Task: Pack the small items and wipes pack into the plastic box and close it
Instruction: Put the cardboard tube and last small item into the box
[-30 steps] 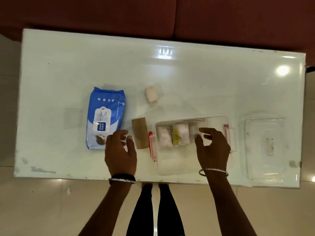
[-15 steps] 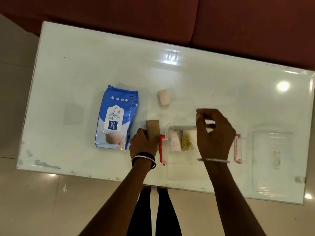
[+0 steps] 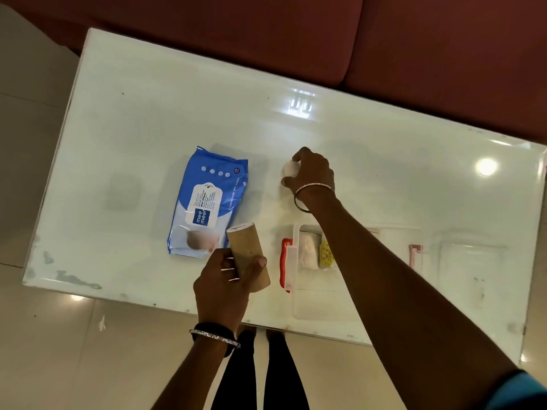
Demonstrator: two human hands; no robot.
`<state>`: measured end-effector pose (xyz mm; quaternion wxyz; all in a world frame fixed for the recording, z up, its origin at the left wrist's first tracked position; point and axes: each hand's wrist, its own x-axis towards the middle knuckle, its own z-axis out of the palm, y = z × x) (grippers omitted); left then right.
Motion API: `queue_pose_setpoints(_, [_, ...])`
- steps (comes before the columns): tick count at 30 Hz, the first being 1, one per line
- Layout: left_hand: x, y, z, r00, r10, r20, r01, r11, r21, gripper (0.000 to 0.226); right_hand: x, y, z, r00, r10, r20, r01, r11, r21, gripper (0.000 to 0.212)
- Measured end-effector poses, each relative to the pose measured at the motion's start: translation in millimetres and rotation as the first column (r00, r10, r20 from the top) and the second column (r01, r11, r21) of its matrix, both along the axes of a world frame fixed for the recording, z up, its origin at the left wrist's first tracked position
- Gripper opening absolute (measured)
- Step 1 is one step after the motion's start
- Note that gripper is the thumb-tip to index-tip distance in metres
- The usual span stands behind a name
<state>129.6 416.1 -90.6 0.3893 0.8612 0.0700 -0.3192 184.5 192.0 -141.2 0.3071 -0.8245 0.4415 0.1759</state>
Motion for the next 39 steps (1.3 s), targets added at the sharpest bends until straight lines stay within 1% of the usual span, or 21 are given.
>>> queue_pose_setpoints(3, [4.4, -0.9, 1.5, 1.000, 0.002, -0.002, -0.002, 1.000, -0.015, 0.050, -3.2, -2.7, 0.6, 0.997, -0.067, 0.037, 0.066, 0.997, 0.029, 0.041])
queue_pose_setpoints(4, [6.0, -1.7, 2.4, 1.000, 0.005, -0.002, -0.005, 1.000, -0.024, 0.049, -5.3, -4.2, 4.4, 0.991, -0.108, 0.073, 0.105, 0.993, 0.049, 0.040])
queue_pose_setpoints(6, [9.1, -3.3, 4.9, 1.000, 0.008, 0.010, -0.008, 0.999, -0.044, 0.047, -11.8, -7.1, 19.6, 0.957, -0.217, 0.194, 0.200, 0.974, 0.104, 0.043])
queue_pose_setpoints(8, [10.8, -4.2, 8.1, 0.999, -0.018, 0.034, 0.019, 0.999, -0.040, 0.047, -25.0, -11.7, 42.2, 0.885, -0.334, 0.324, 0.285, 0.939, 0.190, 0.049])
queue_pose_setpoints(11, [10.7, -6.6, 14.4, 0.998, -0.035, 0.048, 0.037, 0.998, -0.047, 0.050, -67.7, -24.4, 76.9, 0.730, -0.519, 0.446, 0.405, 0.853, 0.330, 0.054])
queue_pose_setpoints(13, [9.7, -8.8, 19.0, 0.999, -0.035, 0.041, 0.038, 0.997, -0.066, 0.054, -108.7, -32.6, 95.8, 0.653, -0.593, 0.471, 0.496, 0.805, 0.326, 0.055])
queue_pose_setpoints(15, [6.5, -12.7, 23.0, 0.999, -0.042, 0.031, 0.045, 0.995, -0.092, 0.057, -152.7, -37.4, 109.9, 0.623, -0.645, 0.443, 0.592, 0.759, 0.272, 0.050])
queue_pose_setpoints(17, [3.1, -17.4, 26.1, 0.999, -0.036, 0.012, 0.037, 0.992, -0.117, 0.057, -190.7, -37.1, 116.8, 0.611, -0.694, 0.381, 0.673, 0.709, 0.212, 0.044])
queue_pose_setpoints(20, [-1.7, -26.5, 30.8, 0.999, -0.039, -0.010, 0.037, 0.988, -0.148, 0.051, -225.5, -29.3, 115.5, 0.638, -0.721, 0.270, 0.723, 0.681, 0.111, 0.038])
queue_pose_setpoints(22, [-5.2, -33.3, 33.4, 0.999, -0.048, -0.018, 0.044, 0.985, -0.166, 0.050, -235.5, -21.3, 106.5, 0.671, -0.712, 0.207, 0.720, 0.693, 0.048, 0.034])
queue_pose_setpoints(23, [-6.7, -36.4, 34.6, 0.998, -0.052, -0.023, 0.047, 0.983, -0.175, 0.050, -236.1, -16.6, 100.2, 0.701, -0.690, 0.179, 0.701, 0.713, 0.004, 0.032])
queue_pose_setpoints(25, [-10.3, -42.7, 36.0, 0.997, -0.069, -0.022, 0.063, 0.981, -0.185, 0.046, -231.2, -6.6, 87.2, 0.760, -0.630, 0.159, 0.647, 0.755, -0.103, 0.028])
queue_pose_setpoints(27, [-13.2, -48.1, 37.1, 0.996, -0.091, -0.019, 0.085, 0.978, -0.190, 0.041, -220.7, 3.8, 73.7, 0.831, -0.537, 0.144, 0.556, 0.789, -0.262, 0.025])
queue_pose_setpoints(29, [-15.3, -51.6, 37.4, 0.994, -0.107, -0.023, 0.101, 0.975, -0.197, 0.039, -205.3, 11.3, 60.7, 0.895, -0.440, 0.071, 0.428, 0.804, -0.412, 0.025])
queue_pose_setpoints(30, [-16.6, -53.0, 37.3, 0.993, -0.115, -0.025, 0.108, 0.974, -0.200, 0.040, -198.0, 12.7, 54.5, 0.904, -0.426, 0.028, 0.392, 0.803, -0.448, 0.027])
queue_pose_setpoints(32, [-19.5, -54.7, 37.9, 0.990, -0.136, -0.028, 0.127, 0.972, -0.199, 0.045, -187.2, 12.1, 42.2, 0.903, -0.424, -0.067, 0.350, 0.817, -0.458, 0.031])
queue_pose_setpoints(35, [-23.2, -55.8, 38.5, 0.988, -0.152, -0.030, 0.143, 0.971, -0.193, 0.049, -182.1, 7.5, 24.6, 0.918, -0.356, -0.175, 0.243, 0.853, -0.461, 0.035])
queue_pose_setpoints(39, [-27.1, -56.6, 37.4, 0.987, -0.156, -0.046, 0.145, 0.972, -0.187, 0.049, -185.9, 0.9, 16.0, 0.927, -0.309, -0.213, 0.180, 0.864, -0.471, 0.022])
